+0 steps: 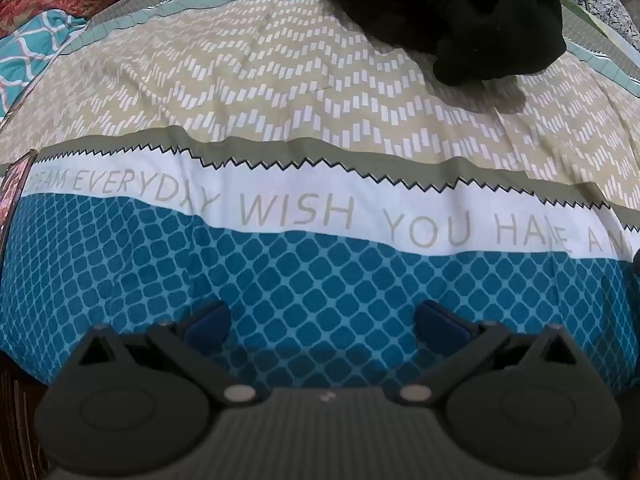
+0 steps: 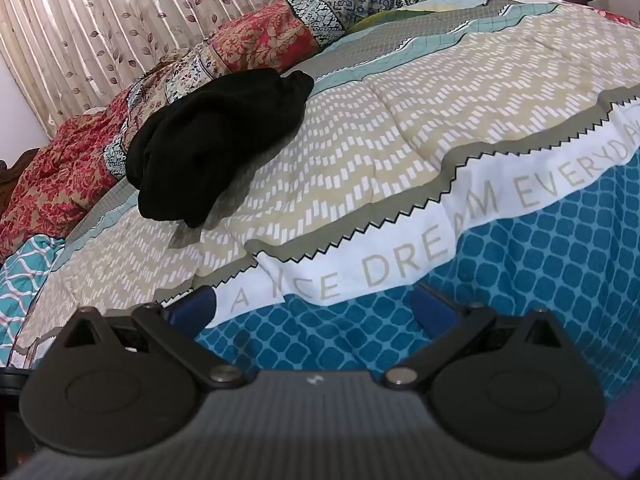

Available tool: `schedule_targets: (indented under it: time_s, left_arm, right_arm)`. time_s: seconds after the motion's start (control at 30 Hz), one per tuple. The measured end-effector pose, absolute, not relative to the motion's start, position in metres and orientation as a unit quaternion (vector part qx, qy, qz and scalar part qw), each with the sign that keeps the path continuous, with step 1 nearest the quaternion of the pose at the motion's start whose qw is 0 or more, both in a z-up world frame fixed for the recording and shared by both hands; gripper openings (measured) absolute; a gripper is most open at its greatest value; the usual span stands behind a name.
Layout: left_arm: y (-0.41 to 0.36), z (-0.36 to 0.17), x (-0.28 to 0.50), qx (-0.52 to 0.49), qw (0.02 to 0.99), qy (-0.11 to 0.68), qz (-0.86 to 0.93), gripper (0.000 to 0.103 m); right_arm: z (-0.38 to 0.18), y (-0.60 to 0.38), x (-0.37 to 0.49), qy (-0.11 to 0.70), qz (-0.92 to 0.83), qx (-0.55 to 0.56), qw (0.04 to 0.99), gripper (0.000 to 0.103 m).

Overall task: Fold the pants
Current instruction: 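Move both grippers toward the black pants lying on the bed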

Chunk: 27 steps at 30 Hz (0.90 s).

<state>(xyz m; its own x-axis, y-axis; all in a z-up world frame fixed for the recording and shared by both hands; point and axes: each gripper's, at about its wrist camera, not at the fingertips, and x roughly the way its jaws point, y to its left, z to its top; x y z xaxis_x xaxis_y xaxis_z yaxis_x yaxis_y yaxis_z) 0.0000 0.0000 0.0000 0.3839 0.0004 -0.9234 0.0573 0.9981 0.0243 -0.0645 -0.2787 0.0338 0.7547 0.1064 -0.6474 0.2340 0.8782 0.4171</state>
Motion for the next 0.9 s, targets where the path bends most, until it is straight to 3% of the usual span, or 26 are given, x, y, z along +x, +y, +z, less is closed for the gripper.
schedule_targets:
  time_s: [0.47, 0.53, 0.63, 0.8, 0.83, 0.9]
  left_arm:
    - [0.006, 0.009, -0.017, 0.041, 0.862, 0.502, -0.052, 0.103]
    - [0.015, 0.016, -0.015, 0.030, 0.866, 0.496, -0.053, 0.103]
    - [0.030, 0.024, -0.011, 0.022, 0.881, 0.472, -0.035, 0.103]
    - [0.049, 0.047, 0.005, 0.002, 0.898, 0.439, -0.024, 0.102]
    - [0.050, 0.049, 0.009, -0.002, 0.900, 0.436, -0.022, 0.102]
    - [0.053, 0.052, 0.012, -0.013, 0.902, 0.431, -0.021, 0.102]
  right_arm:
    - [0.042, -0.280, -0.061, 0.353, -0.032, 0.217, 0.910, 0.102]
    - [0.052, -0.274, -0.058, 0.342, -0.012, 0.195, 0.919, 0.076]
    - [0.067, -0.265, -0.037, 0.324, 0.015, 0.176, 0.929, 0.064]
    - [0.100, -0.262, 0.040, 0.290, 0.055, 0.180, 0.938, 0.069]
    - [0.102, -0.260, 0.059, 0.292, 0.065, 0.187, 0.936, 0.079]
    - [0.098, -0.251, 0.090, 0.301, 0.059, 0.188, 0.933, 0.090]
